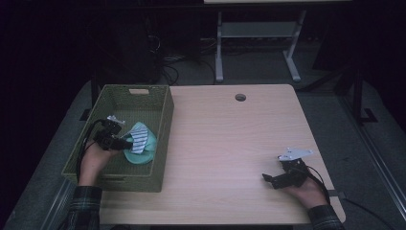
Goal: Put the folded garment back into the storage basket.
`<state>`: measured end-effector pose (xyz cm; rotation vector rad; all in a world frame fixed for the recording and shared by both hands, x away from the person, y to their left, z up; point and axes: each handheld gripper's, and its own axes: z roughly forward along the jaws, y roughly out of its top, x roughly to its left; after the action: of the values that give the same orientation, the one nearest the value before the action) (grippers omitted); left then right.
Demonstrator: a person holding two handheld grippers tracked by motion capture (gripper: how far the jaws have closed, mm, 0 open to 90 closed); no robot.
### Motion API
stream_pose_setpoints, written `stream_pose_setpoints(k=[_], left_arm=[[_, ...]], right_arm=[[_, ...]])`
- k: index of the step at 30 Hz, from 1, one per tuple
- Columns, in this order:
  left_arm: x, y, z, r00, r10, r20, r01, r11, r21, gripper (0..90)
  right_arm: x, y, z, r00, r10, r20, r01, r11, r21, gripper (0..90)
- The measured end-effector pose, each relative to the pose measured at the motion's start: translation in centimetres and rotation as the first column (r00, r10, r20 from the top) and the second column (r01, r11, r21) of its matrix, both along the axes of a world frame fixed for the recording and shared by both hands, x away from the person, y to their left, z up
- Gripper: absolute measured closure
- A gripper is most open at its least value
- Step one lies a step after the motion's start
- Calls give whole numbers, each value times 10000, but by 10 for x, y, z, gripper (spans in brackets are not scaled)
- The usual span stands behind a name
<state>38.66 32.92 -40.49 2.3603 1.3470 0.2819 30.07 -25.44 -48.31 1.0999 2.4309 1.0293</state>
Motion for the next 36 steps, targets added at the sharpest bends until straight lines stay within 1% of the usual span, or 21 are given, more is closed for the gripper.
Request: stream_pose_setpoints(k=[2,5,7,9,11,13,16,19,20,21,22,23,25,26,27,28,29,30,31,34,36], left_arm=[[1,0,-3,9998,7,-186,-3,9997,226,682],[3,0,-6,9992,105,-391,-88,9990,427,651],[3,0,-8,9984,47,-556,-16,9984,563,619],[4,-1,-12,9967,23,-812,39,9971,754,588],[4,-2,-13,9957,-51,-922,133,9959,890,562],[4,-1,-11,9964,34,-845,27,9974,724,547],[4,3,-8,9974,159,-702,-120,9984,555,482],[3,6,-3,9984,281,-485,-268,9992,284,421],[3,6,-3,9984,281,-485,-268,9992,284,407],[1,9,3,9992,317,-232,-315,9995,74,379],[0,10,6,9992,390,-127,-392,9992,-127,361],[-1,11,9,9994,331,-62,-331,9994,-114,343],[-2,13,14,9990,422,138,-418,9987,-285,296],[-2,13,14,9990,422,138,-418,9987,-285,280],[-4,14,20,9983,492,323,-474,9975,-534,257],[-5,15,22,9979,486,422,-458,9969,-639,242],[-5,15,22,9979,486,422,-458,9969,-639,222],[-7,15,25,9973,534,512,-488,9951,-859,207],[-8,15,26,9971,513,564,-457,9943,-967,199],[-9,12,29,9967,481,647,-402,9922,-1180,182],[-10,11,31,9971,368,658,-287,9923,-1205,179]], right_arm=[[0,0,0,10000,1,-2,-1,10000,0,31],[0,0,0,10000,5,4,-5,10000,-5,31],[0,0,0,10000,3,3,-3,10000,-3,31],[0,0,0,10000,4,3,-4,10000,-4,31],[0,0,0,10000,3,3,-3,10000,-3,31],[0,0,0,10000,2,2,-2,10000,-2,31],[0,0,0,10000,5,3,-5,10000,-4,31],[0,0,0,10000,-1,-1,1,10000,-1,31],[0,0,0,10000,-1,-1,1,10000,-1,31],[0,0,0,10000,-3,1,3,10000,5,31],[0,0,0,10000,0,6,0,10000,2,31],[0,0,0,10000,-1,5,1,10000,3,31],[0,0,0,10000,0,5,0,10000,2,31],[0,0,0,10000,4,9,-4,10000,-3,31],[0,0,0,10000,-1,3,1,10000,-2,31],[0,0,0,10000,-4,7,4,10000,1,31],[0,0,0,10000,-4,7,4,10000,1,31],[0,0,0,10000,0,7,0,10000,2,31],[0,0,0,10000,1,4,-1,10000,0,31],[0,0,0,10000,3,4,-3,10000,-4,31],[0,0,0,10000,3,5,-3,10000,-4,31]])
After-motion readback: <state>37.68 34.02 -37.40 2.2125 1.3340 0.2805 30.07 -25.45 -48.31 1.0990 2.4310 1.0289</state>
